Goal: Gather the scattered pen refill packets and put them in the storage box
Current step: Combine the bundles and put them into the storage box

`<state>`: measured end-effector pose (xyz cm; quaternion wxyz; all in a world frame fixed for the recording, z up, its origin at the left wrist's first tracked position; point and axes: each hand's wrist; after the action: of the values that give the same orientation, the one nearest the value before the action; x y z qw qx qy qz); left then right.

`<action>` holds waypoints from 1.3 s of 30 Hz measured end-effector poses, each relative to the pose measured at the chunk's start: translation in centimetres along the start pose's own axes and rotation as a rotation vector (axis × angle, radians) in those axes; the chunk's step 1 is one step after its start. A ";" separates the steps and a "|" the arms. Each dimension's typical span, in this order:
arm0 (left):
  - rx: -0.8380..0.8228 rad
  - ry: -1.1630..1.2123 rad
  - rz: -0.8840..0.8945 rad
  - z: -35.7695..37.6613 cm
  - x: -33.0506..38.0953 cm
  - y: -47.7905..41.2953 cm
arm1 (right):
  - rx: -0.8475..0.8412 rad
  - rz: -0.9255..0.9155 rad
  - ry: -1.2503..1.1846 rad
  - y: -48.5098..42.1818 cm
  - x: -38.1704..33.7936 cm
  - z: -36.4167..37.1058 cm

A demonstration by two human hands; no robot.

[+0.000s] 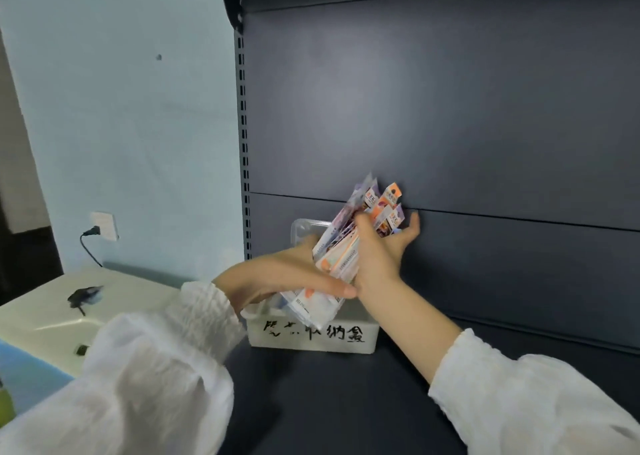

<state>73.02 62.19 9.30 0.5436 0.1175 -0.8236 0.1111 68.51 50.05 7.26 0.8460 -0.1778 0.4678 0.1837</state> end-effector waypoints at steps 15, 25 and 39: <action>-0.142 -0.054 0.135 -7.9 -5.3 -5.6 | 0.080 -0.259 0.056 -1.5 2.8 2.7; -0.235 -0.357 0.027 -10.7 -8.2 -5.5 | -0.099 0.062 0.153 -0.6 4.2 -0.3; -0.174 -0.498 0.145 -10.4 -11.0 -2.7 | -0.097 0.112 0.181 -0.1 3.4 -4.1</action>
<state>87.10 63.67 3.35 0.3231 0.0345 -0.9446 0.0462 67.20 48.54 2.32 0.7792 -0.2081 0.5419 0.2362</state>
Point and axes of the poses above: each hand's wrist, its own y-axis away from the middle knuckle, its own z-axis out of the palm, x = y × z, and after that the axes turned 5 degrees about y, right-handed
